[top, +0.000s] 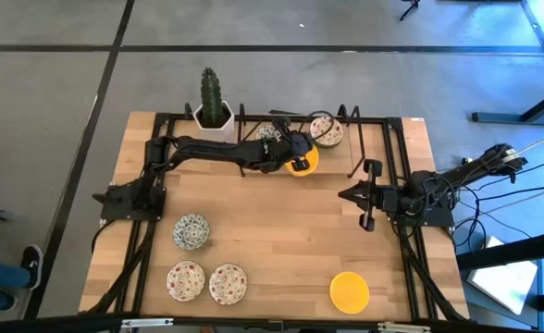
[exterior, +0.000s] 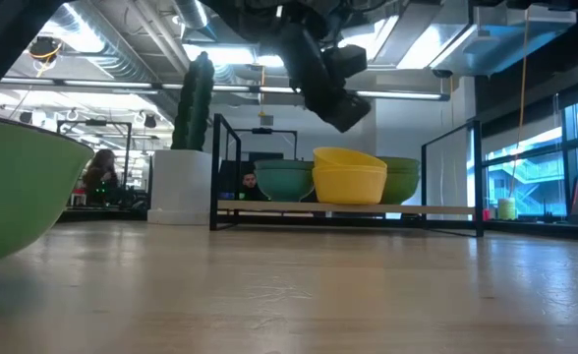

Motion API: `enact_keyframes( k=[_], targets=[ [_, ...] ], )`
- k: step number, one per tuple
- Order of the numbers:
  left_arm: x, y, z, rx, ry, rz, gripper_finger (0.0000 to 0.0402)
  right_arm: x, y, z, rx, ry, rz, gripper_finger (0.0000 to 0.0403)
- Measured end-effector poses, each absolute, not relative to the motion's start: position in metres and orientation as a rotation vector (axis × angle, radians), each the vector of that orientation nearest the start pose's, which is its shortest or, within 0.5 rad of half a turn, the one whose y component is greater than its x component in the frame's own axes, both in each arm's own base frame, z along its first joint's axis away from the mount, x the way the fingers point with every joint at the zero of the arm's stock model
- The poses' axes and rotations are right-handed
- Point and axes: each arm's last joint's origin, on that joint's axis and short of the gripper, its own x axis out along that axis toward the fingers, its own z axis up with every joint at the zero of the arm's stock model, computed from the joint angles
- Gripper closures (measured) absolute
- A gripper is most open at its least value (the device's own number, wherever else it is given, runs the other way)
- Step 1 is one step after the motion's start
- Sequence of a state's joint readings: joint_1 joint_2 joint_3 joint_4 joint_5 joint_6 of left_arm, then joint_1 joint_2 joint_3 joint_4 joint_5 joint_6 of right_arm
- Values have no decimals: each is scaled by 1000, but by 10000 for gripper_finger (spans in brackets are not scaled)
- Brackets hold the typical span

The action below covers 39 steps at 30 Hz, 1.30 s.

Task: Pick & Place Mini bowls
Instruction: Stack the yellow bowl on top of the yellow bowl on the shelf

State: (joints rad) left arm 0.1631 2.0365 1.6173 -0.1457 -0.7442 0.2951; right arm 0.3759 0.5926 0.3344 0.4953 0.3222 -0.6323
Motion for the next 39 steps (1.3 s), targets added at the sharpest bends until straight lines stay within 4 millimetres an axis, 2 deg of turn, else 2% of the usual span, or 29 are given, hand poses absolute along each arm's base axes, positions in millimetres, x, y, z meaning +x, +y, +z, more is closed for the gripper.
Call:
enact_keyframes(
  k=[13,21,32,39],
  targets=[
    [453,98,243,322,610,815,399,139,45,269,-548,-232,-19,385],
    [454,109,232,292,625,827,400,139,45,269,-547,-232,-18,385],
    [457,124,203,246,687,818,399,139,45,269,-544,-232,-18,385],
    [459,119,203,275,681,805,400,139,45,269,-544,-231,-18,385]
  ],
)
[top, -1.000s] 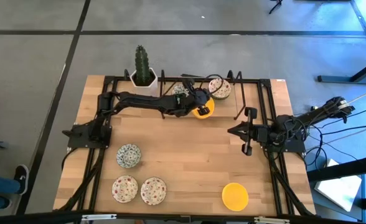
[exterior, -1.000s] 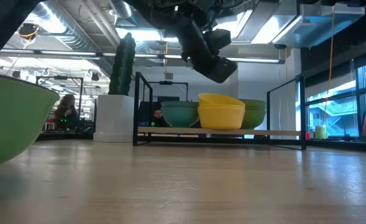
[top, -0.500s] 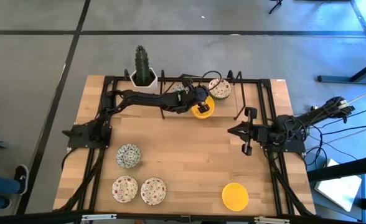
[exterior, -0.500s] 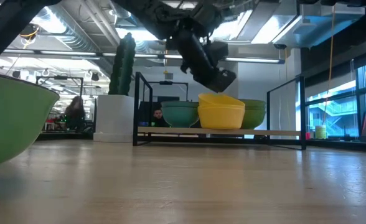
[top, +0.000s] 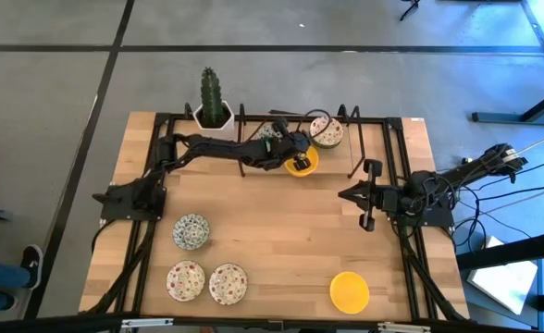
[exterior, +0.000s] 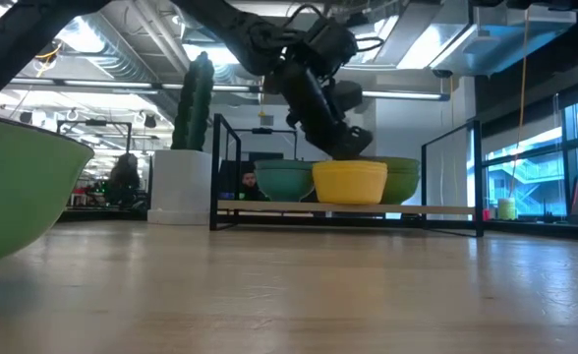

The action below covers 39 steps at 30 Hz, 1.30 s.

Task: Pick & Place Mini bowls
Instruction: Stack the yellow bowl on top of the yellow bowl on the shelf

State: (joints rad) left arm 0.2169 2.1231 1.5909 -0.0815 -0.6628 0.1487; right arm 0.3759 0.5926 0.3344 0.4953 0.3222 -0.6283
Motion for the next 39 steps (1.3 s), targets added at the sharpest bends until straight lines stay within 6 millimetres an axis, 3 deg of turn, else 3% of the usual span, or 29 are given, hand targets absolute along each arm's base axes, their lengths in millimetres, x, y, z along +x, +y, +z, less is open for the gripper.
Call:
enact_keyframes(
  k=[8,12,16,20,23,25,28,31,35,39],
  targets=[
    [466,93,216,416,656,770,399,139,45,269,-545,-231,-18,385],
    [466,58,225,546,696,712,400,139,45,268,-546,-227,-17,385],
    [449,19,249,615,757,622,399,139,45,268,-548,-224,-15,385],
    [403,-1,286,580,798,605,400,139,45,268,-549,-222,-15,385],
    [343,0,309,504,750,692,399,139,45,268,-549,-221,-15,385],
    [293,3,315,404,675,720,399,139,45,268,-549,-221,-15,385],
    [230,3,300,221,483,541,400,139,45,267,-544,-218,-13,385],
    [190,2,276,84,249,420,399,140,44,267,-532,-212,-18,385],
    [160,5,250,69,105,441,400,141,39,268,-505,-218,-54,385],
    [152,5,233,126,44,405,399,142,30,279,-496,-235,-123,385]
  ],
)
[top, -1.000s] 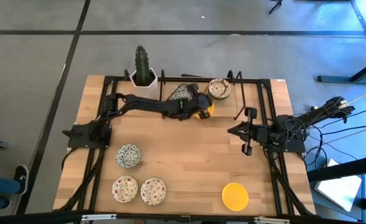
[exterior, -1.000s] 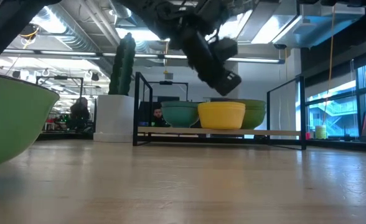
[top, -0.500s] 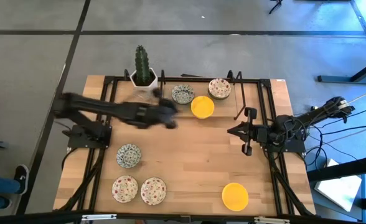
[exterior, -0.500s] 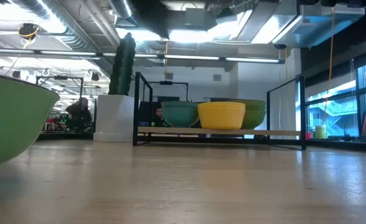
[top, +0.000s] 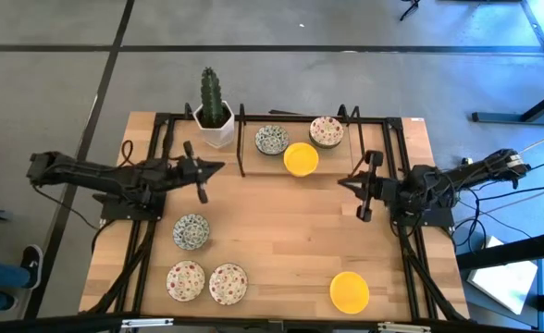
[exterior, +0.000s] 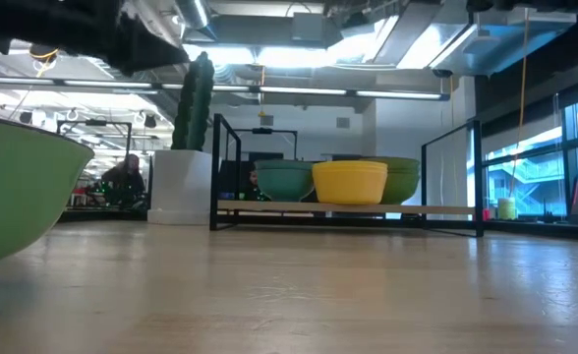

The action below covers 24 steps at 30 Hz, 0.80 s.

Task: Pick & Place Mini bowls
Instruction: Stack the yellow bowl on top of the yellow bowl on the shelf

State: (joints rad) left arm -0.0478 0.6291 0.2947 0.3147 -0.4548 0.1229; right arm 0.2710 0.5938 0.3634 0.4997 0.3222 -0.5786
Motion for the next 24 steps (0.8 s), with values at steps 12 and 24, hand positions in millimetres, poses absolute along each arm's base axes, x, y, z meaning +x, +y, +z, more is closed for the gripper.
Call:
enact_keyframes(
  k=[12,24],
  targets=[
    [151,4,217,303,114,279,400,161,8,298,-373,-159,158,392],
    [153,4,208,287,121,232,400,203,-5,280,-329,-100,-20,349]
  ],
)
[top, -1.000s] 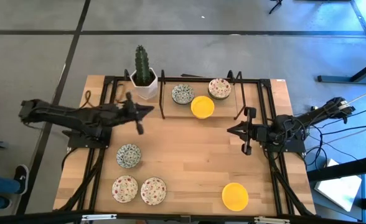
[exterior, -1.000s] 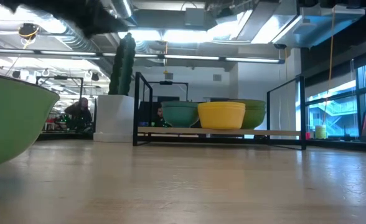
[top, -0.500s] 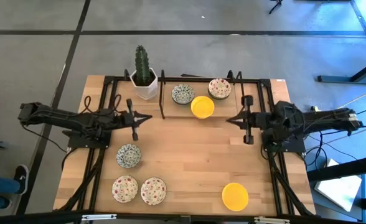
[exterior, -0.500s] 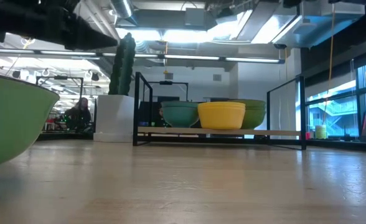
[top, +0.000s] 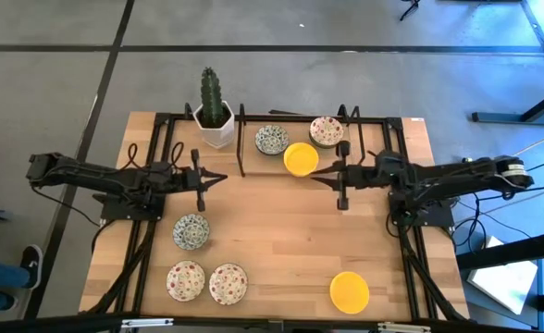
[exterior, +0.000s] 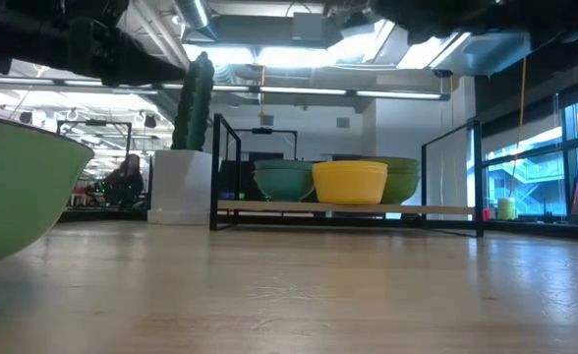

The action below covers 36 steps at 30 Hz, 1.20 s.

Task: Pick & Place Mini bowls
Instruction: Stack the yellow bowl on top of the yellow bowl on the shelf

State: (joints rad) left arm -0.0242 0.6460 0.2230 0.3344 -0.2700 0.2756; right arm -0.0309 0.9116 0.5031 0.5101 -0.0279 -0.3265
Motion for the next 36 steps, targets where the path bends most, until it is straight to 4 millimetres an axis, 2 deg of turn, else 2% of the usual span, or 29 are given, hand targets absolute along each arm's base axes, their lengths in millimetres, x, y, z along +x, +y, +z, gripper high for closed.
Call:
enact_keyframes(
  k=[6,10,19,30,36],
  targets=[
    [153,4,210,329,109,231,397,221,-11,270,-267,21,117,376],
    [153,4,217,310,29,238,400,226,-11,267,-277,27,128,398],
    [153,6,216,227,30,268,394,226,-11,270,-271,2,124,376],
    [155,1,211,164,57,127,395,226,-11,277,-302,-76,112,393],
    [155,1,211,164,57,124,394,226,-11,277,-224,-71,116,393]
  ],
)
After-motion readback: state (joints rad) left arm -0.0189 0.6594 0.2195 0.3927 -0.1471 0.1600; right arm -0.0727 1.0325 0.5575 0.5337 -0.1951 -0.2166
